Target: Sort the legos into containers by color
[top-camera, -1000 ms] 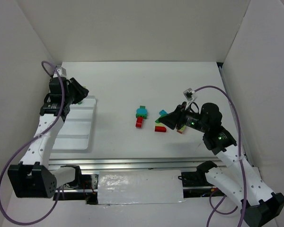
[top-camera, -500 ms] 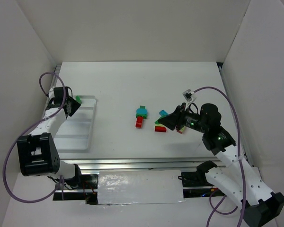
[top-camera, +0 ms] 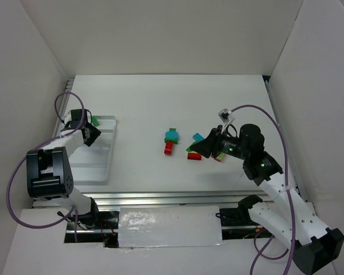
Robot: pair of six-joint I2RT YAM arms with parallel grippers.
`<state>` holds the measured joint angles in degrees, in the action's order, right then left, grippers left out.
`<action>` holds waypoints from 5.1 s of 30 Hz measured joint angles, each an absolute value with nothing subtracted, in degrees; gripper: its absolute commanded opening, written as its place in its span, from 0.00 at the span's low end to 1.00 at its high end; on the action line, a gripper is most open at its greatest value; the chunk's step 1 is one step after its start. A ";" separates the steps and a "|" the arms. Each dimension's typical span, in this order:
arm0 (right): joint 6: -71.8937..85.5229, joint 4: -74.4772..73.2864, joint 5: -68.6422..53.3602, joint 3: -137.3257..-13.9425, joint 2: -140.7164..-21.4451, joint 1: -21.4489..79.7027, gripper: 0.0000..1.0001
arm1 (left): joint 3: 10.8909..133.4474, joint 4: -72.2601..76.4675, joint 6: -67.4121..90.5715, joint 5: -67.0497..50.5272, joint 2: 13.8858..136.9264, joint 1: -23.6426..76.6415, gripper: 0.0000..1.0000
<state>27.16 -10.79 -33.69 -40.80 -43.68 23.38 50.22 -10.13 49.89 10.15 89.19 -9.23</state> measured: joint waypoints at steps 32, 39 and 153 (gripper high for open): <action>36.27 1.58 -47.09 -40.82 -50.33 23.92 0.01 | 53.43 12.73 37.63 -44.93 70.28 24.29 0.99; 38.11 5.30 -51.64 -40.86 -46.02 23.92 0.01 | 52.75 19.22 36.32 -54.04 69.87 38.48 0.99; 47.07 -34.46 20.43 -90.08 -119.11 40.71 1.00 | 51.37 -28.49 20.82 -8.88 54.15 5.04 0.99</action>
<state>47.07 -34.46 20.43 -90.08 -119.11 40.71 51.37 -28.49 20.82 -8.88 54.15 5.04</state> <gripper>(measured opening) 0.996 0.994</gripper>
